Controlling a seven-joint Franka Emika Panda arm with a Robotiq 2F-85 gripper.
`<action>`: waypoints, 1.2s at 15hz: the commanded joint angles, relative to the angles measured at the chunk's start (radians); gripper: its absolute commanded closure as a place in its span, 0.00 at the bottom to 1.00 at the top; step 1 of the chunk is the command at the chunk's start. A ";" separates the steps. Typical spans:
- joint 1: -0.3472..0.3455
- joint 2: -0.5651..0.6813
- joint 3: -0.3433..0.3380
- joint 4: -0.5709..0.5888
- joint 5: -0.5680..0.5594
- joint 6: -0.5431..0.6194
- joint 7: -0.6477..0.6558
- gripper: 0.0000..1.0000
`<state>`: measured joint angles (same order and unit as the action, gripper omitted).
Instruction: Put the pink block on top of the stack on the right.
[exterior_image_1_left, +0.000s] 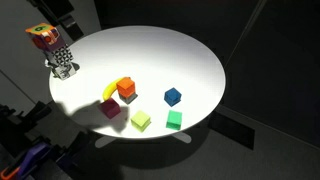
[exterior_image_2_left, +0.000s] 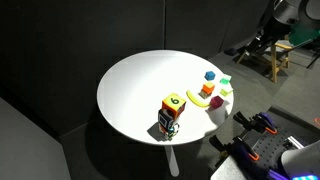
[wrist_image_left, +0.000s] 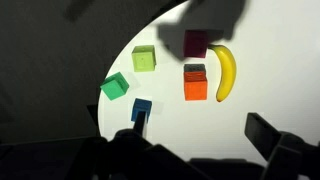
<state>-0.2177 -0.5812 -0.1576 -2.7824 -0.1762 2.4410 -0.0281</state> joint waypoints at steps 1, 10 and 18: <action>-0.007 0.000 0.008 0.001 0.007 -0.003 -0.005 0.00; 0.003 0.034 0.005 0.034 0.023 -0.023 -0.004 0.00; 0.053 0.162 -0.003 0.115 0.087 -0.047 -0.024 0.00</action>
<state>-0.1882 -0.4920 -0.1565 -2.7334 -0.1304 2.4325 -0.0280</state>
